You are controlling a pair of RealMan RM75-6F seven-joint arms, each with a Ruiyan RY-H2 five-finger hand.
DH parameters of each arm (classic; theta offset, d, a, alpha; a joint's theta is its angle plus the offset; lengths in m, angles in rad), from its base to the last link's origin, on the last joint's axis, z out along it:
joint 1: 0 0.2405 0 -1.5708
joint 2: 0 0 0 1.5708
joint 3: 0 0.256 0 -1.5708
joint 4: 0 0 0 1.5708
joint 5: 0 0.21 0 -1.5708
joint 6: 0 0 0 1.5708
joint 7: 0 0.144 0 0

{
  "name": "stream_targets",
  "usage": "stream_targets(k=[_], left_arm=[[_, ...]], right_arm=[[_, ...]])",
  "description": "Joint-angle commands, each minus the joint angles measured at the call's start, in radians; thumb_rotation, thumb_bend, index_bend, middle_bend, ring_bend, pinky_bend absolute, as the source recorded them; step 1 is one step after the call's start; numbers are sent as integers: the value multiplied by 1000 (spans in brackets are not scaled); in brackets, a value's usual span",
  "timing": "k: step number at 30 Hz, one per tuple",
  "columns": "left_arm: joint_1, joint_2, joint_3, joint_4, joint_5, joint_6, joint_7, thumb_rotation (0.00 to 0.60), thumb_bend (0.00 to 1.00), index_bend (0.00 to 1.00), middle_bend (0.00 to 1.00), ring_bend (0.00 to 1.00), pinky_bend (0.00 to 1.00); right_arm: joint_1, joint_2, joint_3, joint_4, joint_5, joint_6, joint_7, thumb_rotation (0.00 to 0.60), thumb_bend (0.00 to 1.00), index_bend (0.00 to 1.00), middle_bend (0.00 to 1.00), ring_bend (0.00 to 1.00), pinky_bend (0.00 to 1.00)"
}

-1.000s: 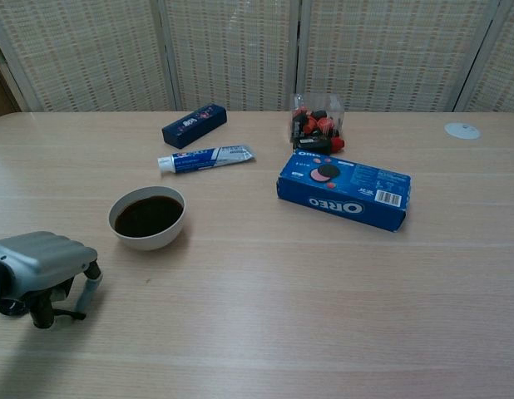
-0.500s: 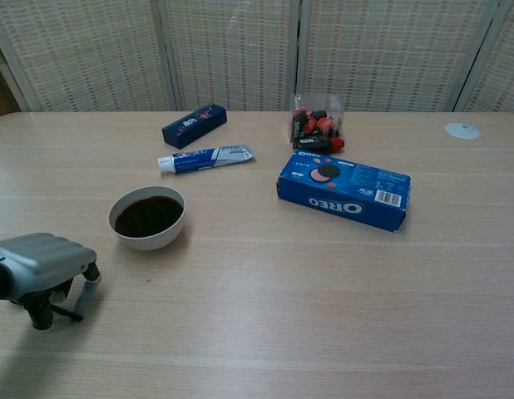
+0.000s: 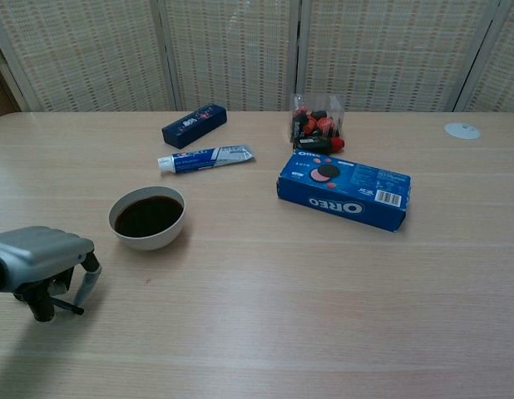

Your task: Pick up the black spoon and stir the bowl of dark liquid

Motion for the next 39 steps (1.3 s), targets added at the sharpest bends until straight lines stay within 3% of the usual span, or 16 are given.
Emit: stream_targets(k=[1,11,21,26,31,39], left_arm=[[9,27,-11,-24,21,-6,-37,600,390,656,1000,1000,1000],[56,197,-92,-145,134,-17,-277,600,400,663,1000,1000,1000],[119,361,-216,-220,280,-126,-704,600,400,656,1000,1000,1000],[131,376,-267,-203,329,-182,-883,600,400,659,1000,1000,1000],[105,361,-307,-153,317,-307,-1045,600,400,657,1000,1000,1000],[35,298,-353,-51,266,-480,-1193,600,399,652,1000,1000,1000]], right_arm=[[0,0,0,0,0,0,0,600,262,26,157,57,144],[0,-3,2,4,-2,3,3,600,262,26,157,57,144],[2,-6,2,10,-6,2,7,600,261,26,157,57,144],[0,-10,1,16,-4,2,12,600,261,26,157,57,144],[0,-13,1,21,-6,3,16,600,261,26,156,58,144],[0,-11,1,21,-5,2,16,600,261,26,157,57,144]])
